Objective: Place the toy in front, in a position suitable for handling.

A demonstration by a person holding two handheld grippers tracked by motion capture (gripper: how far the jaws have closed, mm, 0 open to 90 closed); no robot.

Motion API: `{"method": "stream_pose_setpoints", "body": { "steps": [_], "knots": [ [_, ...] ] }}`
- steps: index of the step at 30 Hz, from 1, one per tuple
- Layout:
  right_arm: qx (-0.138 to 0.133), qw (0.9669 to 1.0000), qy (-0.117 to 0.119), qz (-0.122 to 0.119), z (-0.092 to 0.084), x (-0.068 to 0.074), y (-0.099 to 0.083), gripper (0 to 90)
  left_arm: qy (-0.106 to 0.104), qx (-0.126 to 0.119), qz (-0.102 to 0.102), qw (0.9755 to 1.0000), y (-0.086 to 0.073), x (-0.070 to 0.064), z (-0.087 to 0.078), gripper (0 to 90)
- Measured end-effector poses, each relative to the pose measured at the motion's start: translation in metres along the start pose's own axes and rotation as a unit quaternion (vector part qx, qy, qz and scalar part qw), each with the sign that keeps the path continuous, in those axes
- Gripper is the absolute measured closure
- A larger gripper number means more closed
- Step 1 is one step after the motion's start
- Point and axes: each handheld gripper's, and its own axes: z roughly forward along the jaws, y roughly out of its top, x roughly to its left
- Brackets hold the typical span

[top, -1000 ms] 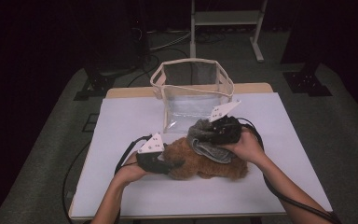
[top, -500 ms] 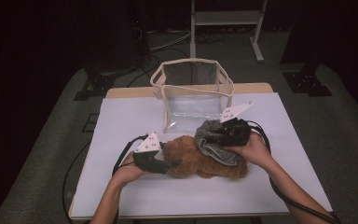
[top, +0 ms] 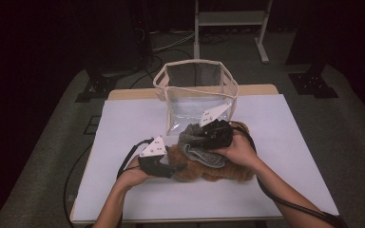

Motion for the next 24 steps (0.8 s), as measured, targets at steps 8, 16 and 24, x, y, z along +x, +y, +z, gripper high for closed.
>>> {"method": "stream_pose_setpoints", "body": {
  "steps": [8,16,24],
  "knots": [
    [0.010,0.9994,-0.014,0.030,-0.019,-0.014,-0.032,75.4,0.001,-0.003,0.000,1.0000,-0.001,0.002,-0.001,31.6],
    [-0.003,0.9992,-0.018,0.035,-0.020,-0.014,-0.039,75.4,-0.002,0.021,-0.017,0.9996,-0.012,0.008,-0.001,18.3],
    [-0.010,0.9993,-0.026,0.025,-0.025,-0.009,-0.022,75.1,-0.015,0.002,-0.024,0.9996,-0.008,0.007,0.001,35.7]
  ]
}}
